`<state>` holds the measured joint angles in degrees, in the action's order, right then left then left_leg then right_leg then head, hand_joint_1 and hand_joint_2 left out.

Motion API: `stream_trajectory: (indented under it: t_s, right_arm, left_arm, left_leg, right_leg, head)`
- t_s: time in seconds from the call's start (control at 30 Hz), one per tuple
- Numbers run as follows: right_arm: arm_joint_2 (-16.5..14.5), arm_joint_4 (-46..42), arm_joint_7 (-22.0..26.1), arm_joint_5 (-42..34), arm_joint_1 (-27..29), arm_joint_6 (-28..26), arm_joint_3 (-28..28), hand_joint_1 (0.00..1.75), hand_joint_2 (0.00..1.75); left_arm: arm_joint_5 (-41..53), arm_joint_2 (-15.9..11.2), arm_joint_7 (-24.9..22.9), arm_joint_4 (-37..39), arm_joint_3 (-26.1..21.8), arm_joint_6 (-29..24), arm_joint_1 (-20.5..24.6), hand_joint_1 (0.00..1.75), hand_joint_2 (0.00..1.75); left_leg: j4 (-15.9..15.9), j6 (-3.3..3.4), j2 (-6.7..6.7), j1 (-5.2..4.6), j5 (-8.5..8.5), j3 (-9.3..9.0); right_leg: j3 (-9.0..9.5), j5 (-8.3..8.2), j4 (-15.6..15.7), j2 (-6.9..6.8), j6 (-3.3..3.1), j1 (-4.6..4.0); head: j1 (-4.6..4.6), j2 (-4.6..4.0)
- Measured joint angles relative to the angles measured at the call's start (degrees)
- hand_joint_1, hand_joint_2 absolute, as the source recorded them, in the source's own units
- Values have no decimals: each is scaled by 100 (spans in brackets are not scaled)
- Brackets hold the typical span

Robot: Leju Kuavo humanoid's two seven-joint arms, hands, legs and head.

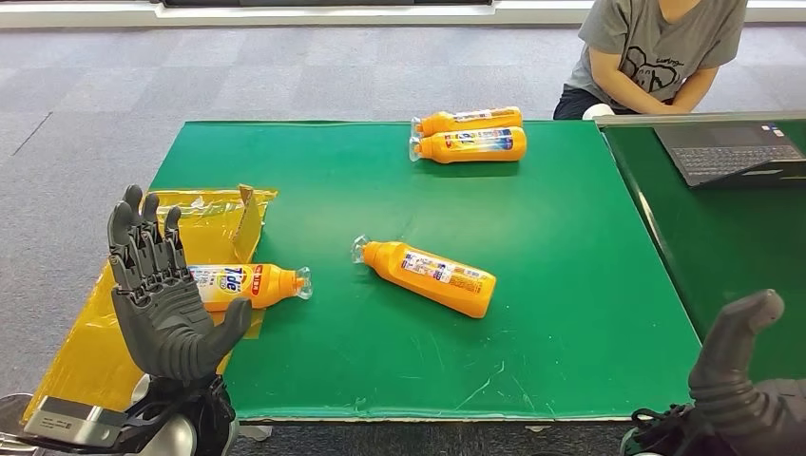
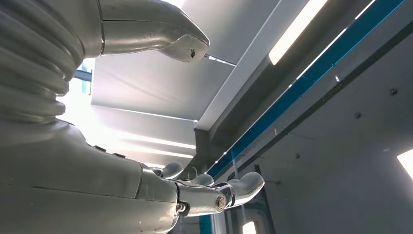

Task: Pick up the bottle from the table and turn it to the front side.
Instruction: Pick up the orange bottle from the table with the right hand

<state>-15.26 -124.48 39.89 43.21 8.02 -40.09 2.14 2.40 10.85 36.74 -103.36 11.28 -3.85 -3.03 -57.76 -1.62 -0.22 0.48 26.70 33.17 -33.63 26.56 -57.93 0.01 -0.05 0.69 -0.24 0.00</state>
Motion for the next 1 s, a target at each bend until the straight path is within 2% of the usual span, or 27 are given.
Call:
stream_trajectory:
  t_s: [0.3,0.4,0.43,0.5,0.57,0.6,0.7,0.8,1.0]
  right_arm:
    - [-3,116,0,129,-1,1,0,0,175]
    - [-4,549,-239,682,-27,16,-3,0,175]
    - [3,844,-569,1133,-67,75,9,0,175]
    - [42,1717,-1686,2236,-307,405,105,0,175]
    - [83,2940,-2792,3017,-836,905,305,0,175]
    - [86,3655,-3137,3194,-1186,1106,437,0,175]
    - [35,5497,-3510,3298,-2054,1323,832,0,175]
    - [-19,6760,-3632,3302,-2602,1361,1083,0,175]
    - [-44,7937,-3690,3298,-3049,1422,1268,0,175]
  left_arm:
    - [0,-14,14,-5,0,-62,-7,0,175]
    - [0,-29,43,-19,2,-110,-17,0,175]
    - [0,-35,41,-25,2,-103,-20,0,175]
    - [0,-45,20,-34,3,-37,-19,0,175]
    - [-1,-48,-4,-28,12,112,8,0,175]
    - [-2,-47,-22,-16,25,201,42,0,175]
    - [-2,-27,-114,38,84,396,193,0,175]
    - [-3,-1,-205,86,98,451,332,0,175]
    - [-4,13,-251,137,98,471,452,0,175]
  left_leg:
    - [0,0,1,0,0,-1]
    - [2,0,2,3,1,6]
    - [3,0,4,4,4,14]
    - [6,-2,15,8,13,25]
    - [7,-4,31,8,9,23]
    - [7,-4,37,8,-3,15]
    - [5,-5,11,9,-44,4]
    - [5,-11,-18,11,-60,15]
    - [5,-11,-16,10,-54,24]
  right_leg:
    - [1,0,0,0,0,-1]
    - [7,0,0,0,0,-3]
    - [13,2,0,2,-2,-5]
    - [27,8,0,9,-6,-8]
    - [26,3,0,20,-8,-9]
    - [18,-7,0,24,-8,-9]
    - [-3,-32,-1,4,-7,-11]
    - [-8,-37,-2,-18,-8,-13]
    - [-18,-36,-2,-13,-8,-10]
  head:
    - [0,0]
    - [0,0]
    - [0,0]
    - [0,0]
    - [-1,0]
    - [-1,0]
    - [-1,0]
    - [-1,0]
    - [-1,0]
